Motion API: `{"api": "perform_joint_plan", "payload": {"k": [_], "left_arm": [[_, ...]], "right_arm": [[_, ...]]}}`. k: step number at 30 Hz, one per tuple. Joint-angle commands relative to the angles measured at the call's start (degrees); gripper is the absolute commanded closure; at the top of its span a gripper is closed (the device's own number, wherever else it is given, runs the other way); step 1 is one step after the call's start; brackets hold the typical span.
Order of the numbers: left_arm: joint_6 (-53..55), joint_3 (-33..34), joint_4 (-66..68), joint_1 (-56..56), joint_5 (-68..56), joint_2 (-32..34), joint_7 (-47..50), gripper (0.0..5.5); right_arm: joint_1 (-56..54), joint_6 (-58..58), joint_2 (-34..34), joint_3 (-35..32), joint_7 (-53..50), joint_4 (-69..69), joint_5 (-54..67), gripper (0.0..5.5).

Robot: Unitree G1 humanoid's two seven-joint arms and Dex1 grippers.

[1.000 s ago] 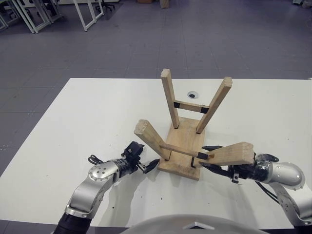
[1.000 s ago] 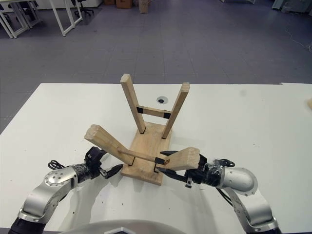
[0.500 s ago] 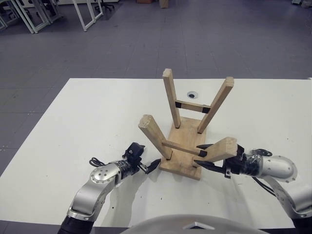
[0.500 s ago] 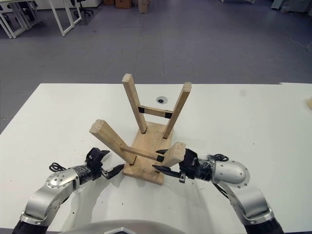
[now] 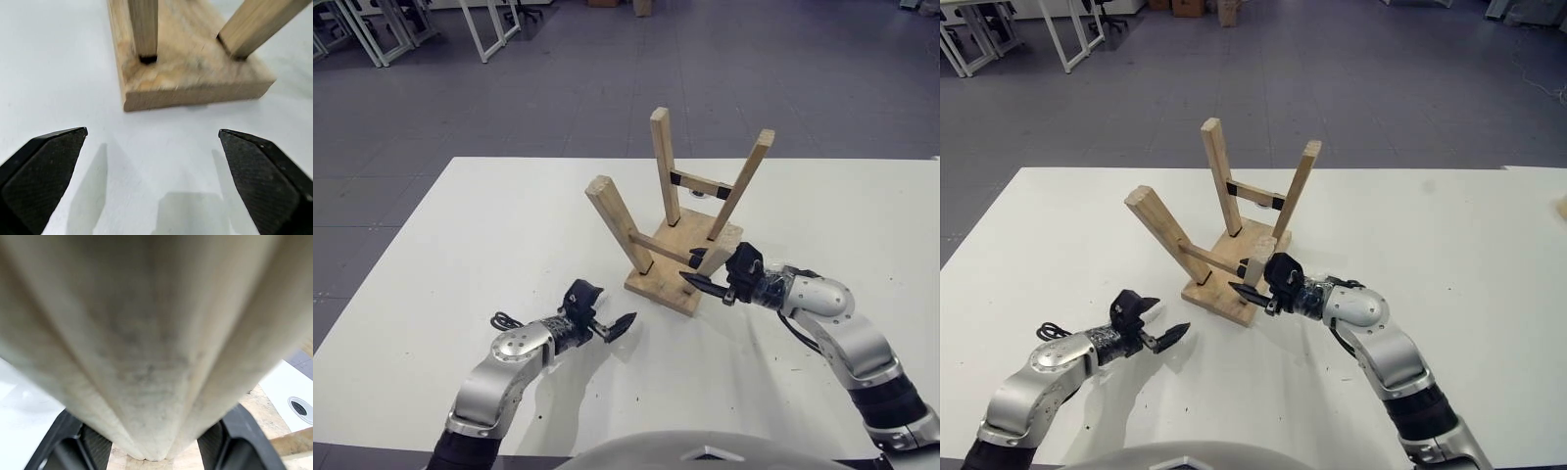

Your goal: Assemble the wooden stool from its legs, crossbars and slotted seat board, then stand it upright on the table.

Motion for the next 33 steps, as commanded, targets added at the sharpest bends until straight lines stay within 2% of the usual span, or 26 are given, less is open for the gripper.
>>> {"api": "perform_joint_plan", "payload": {"k": [1, 3, 4, 8, 11, 13, 18, 20, 21, 23, 27, 30, 33], "left_arm": [[13.54, 9.26, -14.04, -4.95, -22.06, -4.11, 4.41, 0.53], [18.37, 11.3, -18.76, -8.72, -28.77, -3.39, 8.57, 0.53], [19.99, 11.78, -19.14, -10.36, -29.25, -2.86, 10.79, 0.71], [20.06, 8.95, -13.96, -5.96, -19.54, 11.05, 6.71, 0.76], [12.91, 10.72, -0.8, -7.28, -11.15, 14.51, 6.31, 0.76], [6.36, 11.05, 7.98, -13.54, -6.89, 11.54, 8.31, 1.03], [-10.89, 9.02, 30.09, -30.01, 0.17, -1.9, 13.21, 1.84], [-16.22, 9.69, 37.67, -34.43, 2.46, -4.73, 14.91, 2.26], [-16.78, 8.71, 39.19, -35.3, 2.74, -5.42, 13.07, 2.27], [-15.66, 5.45, 38.01, -34.84, 1.89, -6.03, 7.07, 2.28], [-2.83, -5.64, 14.59, -25.2, -12.46, -4.38, -11.51, 2.28], [-0.61, -12.12, 10.65, -19.81, -7.84, 1.8, -14.08, 2.28], [-3.58, -9.65, 14.88, -16.64, -2.28, 5.22, -11.44, 2.28]], "right_arm": [[4.81, 8.42, -1.13, 1.72, -1.02, 7.52, -2.51, 3.48], [4.71, 7.96, -1.16, 1.56, -1.41, 8.23, -2.74, 3.48], [4.7, 7.91, -1.14, 1.48, -1.59, 8.3, -2.74, 3.48], [4.92, 7.69, -1.07, 1.36, -1.53, 7.66, -2.41, 3.48], [4.85, 7.35, -1.09, 1.59, -1.17, 7.92, -2.53, 3.48], [4.43, 7.22, -0.84, 1.95, -0.99, 8.27, -2.69, 3.48], [3.43, 7.03, -0.54, 2.64, -0.43, 8.84, -2.86, 3.48], [3.06, 6.88, -0.67, 2.87, -0.17, 8.92, -3.01, 3.48], [2.87, 6.79, -0.75, 2.99, 0.01, 8.93, -3.09, 3.48], [2.71, 6.68, -0.91, 3.11, 0.32, 8.82, -3.15, 3.48], [2.74, 7.38, -2.44, 5.15, 3.05, 7.25, -3.31, 3.48], [3.23, 7.8, -3.59, 5.65, 4.87, 6.16, -2.88, 3.48], [3.34, 5.35, -4.26, 5.66, 8.07, 6.71, -0.95, 3.48]]}}
